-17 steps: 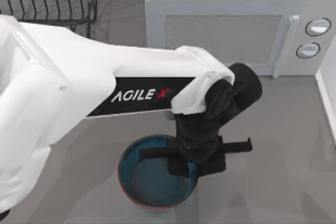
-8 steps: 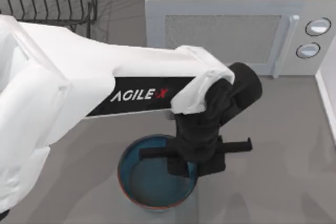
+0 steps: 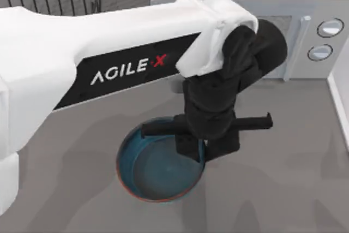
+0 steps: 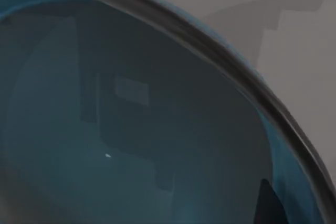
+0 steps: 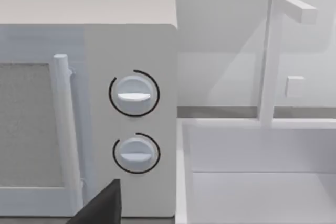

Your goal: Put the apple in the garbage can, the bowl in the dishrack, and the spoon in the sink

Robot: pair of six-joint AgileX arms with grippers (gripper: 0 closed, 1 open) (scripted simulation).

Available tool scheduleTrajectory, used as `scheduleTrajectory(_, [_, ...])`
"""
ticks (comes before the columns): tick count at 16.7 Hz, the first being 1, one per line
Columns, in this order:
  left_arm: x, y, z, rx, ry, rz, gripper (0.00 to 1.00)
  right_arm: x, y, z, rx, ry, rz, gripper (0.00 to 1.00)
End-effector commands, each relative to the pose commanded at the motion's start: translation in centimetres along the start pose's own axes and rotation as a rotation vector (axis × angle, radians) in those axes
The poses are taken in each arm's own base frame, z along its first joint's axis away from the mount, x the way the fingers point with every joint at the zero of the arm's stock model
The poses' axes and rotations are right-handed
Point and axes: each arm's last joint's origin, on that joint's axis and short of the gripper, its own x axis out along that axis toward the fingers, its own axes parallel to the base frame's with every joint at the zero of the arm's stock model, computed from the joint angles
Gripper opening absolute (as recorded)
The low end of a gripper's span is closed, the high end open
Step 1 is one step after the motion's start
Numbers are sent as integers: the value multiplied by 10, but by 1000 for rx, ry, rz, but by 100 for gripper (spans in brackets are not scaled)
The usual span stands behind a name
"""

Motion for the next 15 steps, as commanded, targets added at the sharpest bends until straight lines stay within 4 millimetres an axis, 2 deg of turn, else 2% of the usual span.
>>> scheduleTrajectory(2, [-16, 2, -1, 1, -9, -11, 0, 0, 0, 0, 0, 0, 0, 100])
scheduleTrajectory(7, [-17, 3, 0, 1, -10, -13, 0, 0, 0, 0, 0, 0, 0, 100])
scheduleTrajectory(9, [-25, 12, 9, -1, -32, -56, 0, 0, 0, 0, 0, 0, 0, 100])
scheduleTrajectory(12, [-53, 50, 35, -12, -138, -198, 0, 0, 0, 0, 0, 0, 0, 100])
scheduleTrajectory(15, [-93, 119, 58, -24, -351, -353, 0, 0, 0, 0, 0, 0, 0, 100])
